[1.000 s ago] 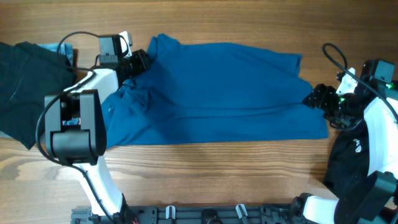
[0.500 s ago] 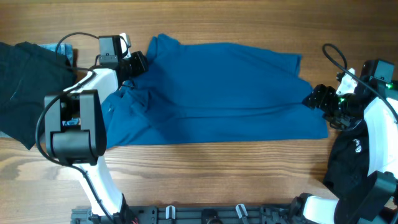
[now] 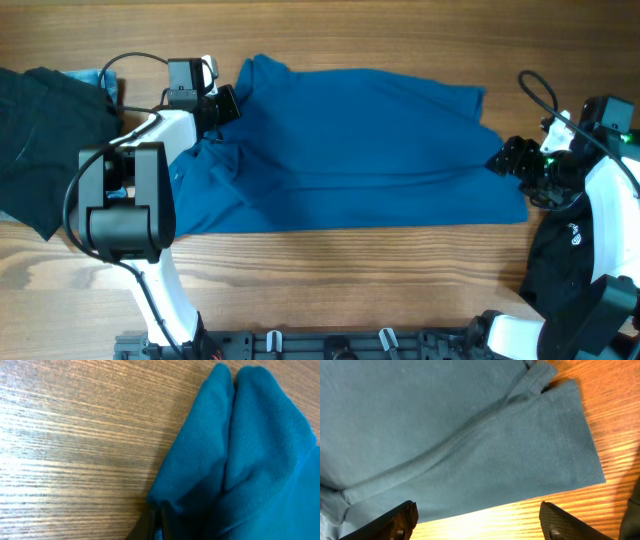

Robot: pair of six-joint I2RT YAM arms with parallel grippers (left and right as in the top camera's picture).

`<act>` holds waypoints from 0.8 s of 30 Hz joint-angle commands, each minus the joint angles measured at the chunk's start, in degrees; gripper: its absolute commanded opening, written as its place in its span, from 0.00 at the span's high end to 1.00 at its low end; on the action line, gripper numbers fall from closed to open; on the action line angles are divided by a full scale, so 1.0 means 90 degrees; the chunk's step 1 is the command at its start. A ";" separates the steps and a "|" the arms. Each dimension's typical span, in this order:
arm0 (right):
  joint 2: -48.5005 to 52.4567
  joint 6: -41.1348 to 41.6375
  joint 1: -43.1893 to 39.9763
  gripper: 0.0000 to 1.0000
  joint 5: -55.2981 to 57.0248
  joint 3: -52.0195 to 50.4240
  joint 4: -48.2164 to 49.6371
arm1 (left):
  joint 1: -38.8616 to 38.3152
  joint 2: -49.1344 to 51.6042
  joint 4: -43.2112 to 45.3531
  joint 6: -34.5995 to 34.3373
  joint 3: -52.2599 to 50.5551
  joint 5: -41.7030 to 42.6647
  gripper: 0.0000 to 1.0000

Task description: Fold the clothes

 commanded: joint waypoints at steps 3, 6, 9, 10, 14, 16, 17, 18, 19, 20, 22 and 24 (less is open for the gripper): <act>-0.0080 -0.0109 -0.0015 0.18 0.0408 0.0058 0.0661 | 0.0175 -0.0782 0.0226 -0.0289 0.0117 -0.0039 0.96; -0.0068 -0.0109 -0.0012 0.18 0.0420 0.0051 0.1316 | 0.0262 -0.1105 0.0194 -0.0595 0.0117 -0.0036 0.96; 0.0051 -0.0131 0.0080 0.17 0.0420 0.0051 0.2135 | 0.0330 -0.1273 -0.0019 -0.0852 0.0114 -0.0036 0.96; 0.0129 -0.0141 0.0121 0.17 0.0423 0.0051 0.2348 | 0.0330 -0.1275 -0.0136 -0.0852 0.0114 -0.0036 0.96; 0.0583 -0.0316 0.0325 0.17 0.0425 0.0051 0.3043 | 0.0330 -0.1275 -0.0695 -0.0852 0.0114 -0.0036 0.96; 0.0845 -0.0410 0.0415 0.18 0.0420 0.0053 0.3291 | 0.0330 -0.1275 -0.0874 -0.0852 0.0114 -0.0036 0.96; 0.0996 -0.0481 0.0464 0.17 0.0427 0.0053 0.3427 | 0.0328 -0.1275 -0.0986 -0.0852 0.0114 -0.0036 0.96; 0.1110 -0.0488 0.0493 0.17 0.0449 0.0053 0.3538 | 0.0325 -0.1275 -0.1064 -0.0850 0.0114 -0.0039 0.96; 0.1290 -0.0483 0.0529 0.17 0.0444 0.0053 0.3745 | 0.0325 -0.1275 -0.1207 -0.0850 0.0114 -0.0036 0.96; 0.1421 -0.0486 0.0563 0.17 0.0447 0.0053 0.3937 | 0.0325 -0.1275 -0.1321 -0.0850 0.0114 -0.0039 0.96; 0.1651 -0.0481 0.0619 0.18 0.0447 0.0053 0.4401 | 0.0325 -0.1275 -0.1515 -0.0848 0.0114 -0.0039 0.96; 0.1848 -0.0464 0.0648 0.18 0.0449 0.0053 0.4937 | 0.0325 -0.1275 -0.1637 -0.0848 0.0114 -0.0041 0.96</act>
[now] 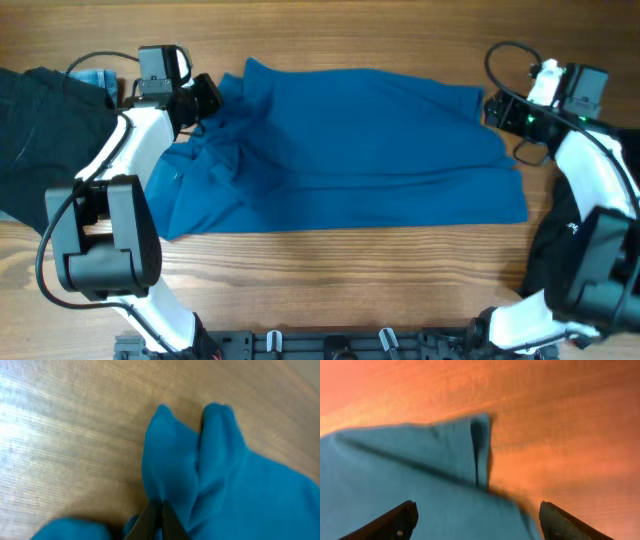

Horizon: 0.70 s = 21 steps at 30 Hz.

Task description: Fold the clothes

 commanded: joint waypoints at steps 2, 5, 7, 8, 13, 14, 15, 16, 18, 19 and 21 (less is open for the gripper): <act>0.0537 -0.0124 0.0070 0.18 0.0066 0.0056 0.1076 | 0.0010 -0.0019 -0.0194 -0.0058 0.0022 -0.0041 0.96; 0.0986 -0.0119 0.0085 0.18 0.0058 0.0056 0.1763 | 0.0010 -0.0019 -0.0318 -0.0058 0.0012 -0.0041 0.96; 0.1251 -0.0112 0.0151 0.18 0.0039 0.0056 0.2008 | 0.0010 -0.0017 -0.0408 -0.0058 0.0012 -0.0112 0.96; 0.1348 -0.0112 0.0187 0.18 0.0034 0.0056 0.2079 | 0.0010 -0.0017 -0.0440 -0.0058 0.0012 -0.0168 0.96; 0.1984 -0.0102 0.0539 0.18 0.0039 0.0056 0.2739 | 0.0010 -0.0017 -0.0576 -0.0058 0.0012 -0.0304 0.96; 0.2086 -0.0102 0.0605 0.17 0.0073 0.0056 0.2890 | 0.0007 -0.0017 -0.0597 -0.0058 0.0012 -0.0304 0.96; 0.2193 -0.0100 0.0680 0.18 0.0143 0.0056 0.3048 | 0.0010 -0.0017 -0.0629 -0.0058 0.0010 -0.0304 0.96; 0.2259 -0.0097 0.0721 0.18 0.0185 0.0056 0.3145 | 0.0010 -0.0017 -0.0651 -0.0058 0.0010 -0.0304 0.96; 0.2395 -0.0100 0.0811 0.18 0.0313 0.0056 0.3342 | 0.0010 -0.0017 -0.0685 -0.0058 0.0010 -0.0304 0.96; 0.2465 -0.0097 0.0857 0.18 0.0425 0.0056 0.3429 | 0.0010 -0.0017 -0.0692 -0.0058 0.0010 -0.0304 0.96; 0.2567 -0.0087 0.0911 0.18 0.0704 0.0056 0.3509 | 0.0010 -0.0017 -0.0716 -0.0058 0.0010 -0.0304 0.96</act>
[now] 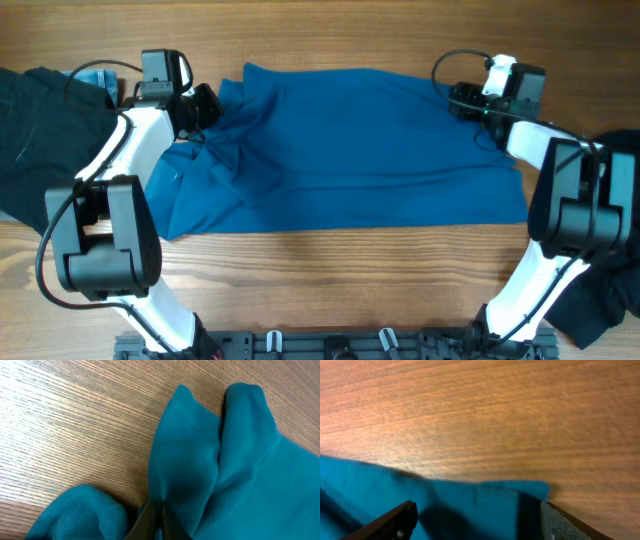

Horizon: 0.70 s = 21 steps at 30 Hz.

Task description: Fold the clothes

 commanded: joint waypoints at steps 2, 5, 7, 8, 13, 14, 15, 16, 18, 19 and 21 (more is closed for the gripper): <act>0.0364 0.0097 0.0087 0.18 0.0814 0.0044 0.0095 | 0.0012 -0.0017 -0.0039 -0.0034 0.0010 -0.0129 0.96; 0.0374 0.0151 0.0087 0.18 0.1035 0.0044 0.0141 | 0.0012 -0.0017 -0.0034 -0.0032 0.0010 -0.0129 0.96; 0.0374 0.0170 0.0087 0.23 0.1027 0.0053 0.0185 | 0.0012 -0.0017 -0.0036 -0.0032 0.0010 -0.0129 0.96; 0.0374 0.0250 0.0090 0.25 0.1027 0.0053 0.0187 | 0.0012 -0.0017 -0.0039 -0.0032 0.0010 -0.0129 0.96; 0.0374 0.0512 0.0085 0.56 0.1171 0.0053 0.0192 | 0.0012 -0.0017 -0.0039 -0.0032 0.0010 -0.0129 0.96; 0.0374 0.0510 0.0087 0.67 0.1217 0.0053 0.0189 | 0.0012 -0.0017 -0.0039 -0.0034 0.0010 -0.0129 0.96; 0.0374 0.0508 0.0085 0.76 0.1263 0.0053 0.0187 | 0.0012 -0.0017 -0.0039 -0.0032 0.0010 -0.0129 0.96; 0.0374 0.0510 0.0087 0.94 0.1294 0.0053 0.0172 | 0.0012 -0.0017 -0.0039 -0.0032 0.0010 -0.0126 0.96; 0.0364 0.0510 0.0087 0.96 0.1287 0.0056 0.0136 | 0.0012 -0.0017 -0.0034 -0.0034 0.0010 -0.0129 0.96; 0.0335 0.0508 0.0087 0.96 0.1260 0.0056 0.0087 | 0.0012 -0.0017 -0.0012 -0.0034 0.0010 -0.0129 0.96; 0.0197 0.0508 0.0085 0.96 0.1268 0.0056 -0.0068 | 0.0019 -0.0019 0.0124 -0.0032 0.0012 -0.0126 0.96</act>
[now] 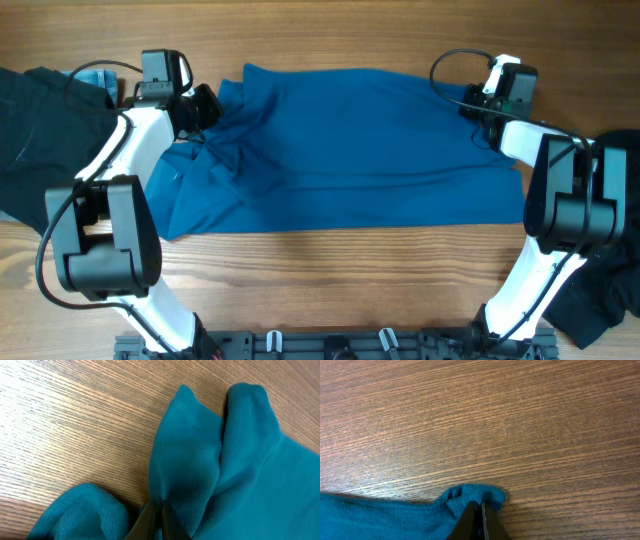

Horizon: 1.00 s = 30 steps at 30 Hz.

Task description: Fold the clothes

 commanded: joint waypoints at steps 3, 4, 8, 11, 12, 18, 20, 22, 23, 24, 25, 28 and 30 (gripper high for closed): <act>-0.0389 0.0017 -0.0044 0.97 0.0168 0.0034 -0.0542 | 0.0017 -0.0126 0.0607 -0.0010 0.0015 -0.0083 0.96; -0.0527 0.0012 -0.0061 0.96 0.0187 0.0041 -0.0614 | 0.0017 -0.0180 0.0750 -0.0010 0.0015 -0.0080 0.96; -0.1423 0.0002 -0.0187 0.96 0.0192 0.0095 -0.0986 | 0.0049 -0.0568 0.1491 -0.0010 0.0015 -0.0085 0.96; -0.2113 0.0000 -0.0287 0.96 0.0189 0.0117 -0.1168 | 0.0180 -0.0867 0.1848 -0.0012 0.0017 -0.0085 0.96; -0.2278 0.0000 -0.0323 0.96 0.0189 0.0117 -0.1217 | 0.0216 -0.0923 0.1885 -0.0012 0.0017 -0.0085 0.96; -0.3240 -0.0002 -0.0573 0.96 0.0194 0.0117 -0.1926 | 0.0469 -0.1389 0.1581 -0.0015 0.0017 -0.0051 0.96; -0.3461 0.0000 -0.0685 0.96 0.0192 0.0117 -0.2295 | 0.0483 -0.1579 0.1345 -0.0012 0.0017 -0.0051 0.96; -0.3623 0.0000 -0.0799 0.96 0.0189 0.0117 -0.2742 | 0.0483 -0.1797 0.0962 -0.0010 0.0017 -0.0056 0.96; -0.3677 -0.0002 -0.0852 0.96 0.0192 0.0117 -0.2977 | 0.0493 -0.1885 0.0743 -0.0012 0.0017 -0.0056 0.96; -0.3711 -0.0005 -0.0908 0.96 0.0192 0.0117 -0.3230 | 0.0505 -0.1953 0.0554 -0.0012 0.0017 -0.0056 0.96; -0.3735 0.0000 -0.0967 0.96 0.0194 0.0117 -0.3502 | 0.0522 -0.2047 0.0185 -0.0012 0.0017 -0.0058 0.96; -0.3740 0.0000 -0.1158 0.96 0.0216 0.0117 -0.4325 | 0.0590 -0.2203 -0.0755 -0.0012 0.0017 -0.0058 0.96; -0.3740 0.0005 -0.1299 0.96 0.0391 0.0117 -0.4886 | 0.0644 -0.2256 -0.1377 -0.0012 0.0017 -0.0058 0.96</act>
